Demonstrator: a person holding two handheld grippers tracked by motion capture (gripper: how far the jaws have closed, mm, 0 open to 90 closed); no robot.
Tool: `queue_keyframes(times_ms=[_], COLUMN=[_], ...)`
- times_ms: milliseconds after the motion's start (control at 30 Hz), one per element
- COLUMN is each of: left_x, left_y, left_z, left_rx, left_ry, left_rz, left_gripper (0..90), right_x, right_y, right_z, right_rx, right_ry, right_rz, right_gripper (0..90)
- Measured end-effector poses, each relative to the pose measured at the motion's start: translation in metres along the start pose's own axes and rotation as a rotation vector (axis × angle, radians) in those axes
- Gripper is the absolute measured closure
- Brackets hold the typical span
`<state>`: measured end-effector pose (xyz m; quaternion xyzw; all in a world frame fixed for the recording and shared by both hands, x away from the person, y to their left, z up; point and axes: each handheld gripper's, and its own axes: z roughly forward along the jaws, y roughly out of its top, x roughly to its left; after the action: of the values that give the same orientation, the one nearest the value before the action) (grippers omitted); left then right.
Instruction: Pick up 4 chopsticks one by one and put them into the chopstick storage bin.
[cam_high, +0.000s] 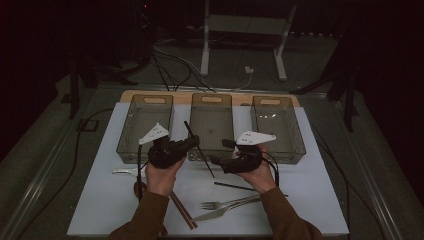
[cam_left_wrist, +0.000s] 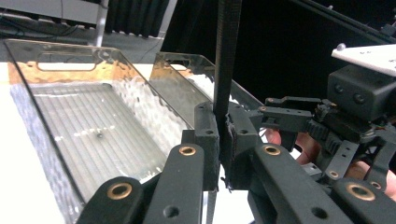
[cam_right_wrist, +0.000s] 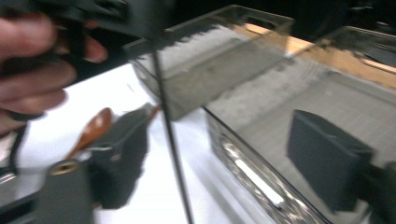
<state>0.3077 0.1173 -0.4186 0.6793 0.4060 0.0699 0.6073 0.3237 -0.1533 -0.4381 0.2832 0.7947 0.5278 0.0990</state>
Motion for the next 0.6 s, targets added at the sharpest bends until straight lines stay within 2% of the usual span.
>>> queue_keyframes(times_ms=[133,233,433,600], left_x=[0.006,0.012,0.022,0.03], left_y=[0.003,0.006,0.013,0.022], left_z=[-0.008,-0.015,-0.029,-0.04], left_rx=[0.002,-0.001,0.02,0.025], left_ry=[0.014,0.028,0.072,0.106], left_rz=[-0.001,-0.008,0.007,0.018], left_gripper=[87.2,87.2,87.2,87.2], right_x=[-0.006,-0.01,-0.021,-0.025], right_y=[-0.005,-0.008,-0.016,-0.02], right_z=[-0.005,-0.01,-0.02,-0.029], right_rx=[0.013,0.02,0.027,0.037], right_ry=[-0.052,-0.065,-0.105,-0.144], right_rz=[0.018,0.019,0.038,0.031], right_gripper=[8.7,4.1,0.2,0.0])
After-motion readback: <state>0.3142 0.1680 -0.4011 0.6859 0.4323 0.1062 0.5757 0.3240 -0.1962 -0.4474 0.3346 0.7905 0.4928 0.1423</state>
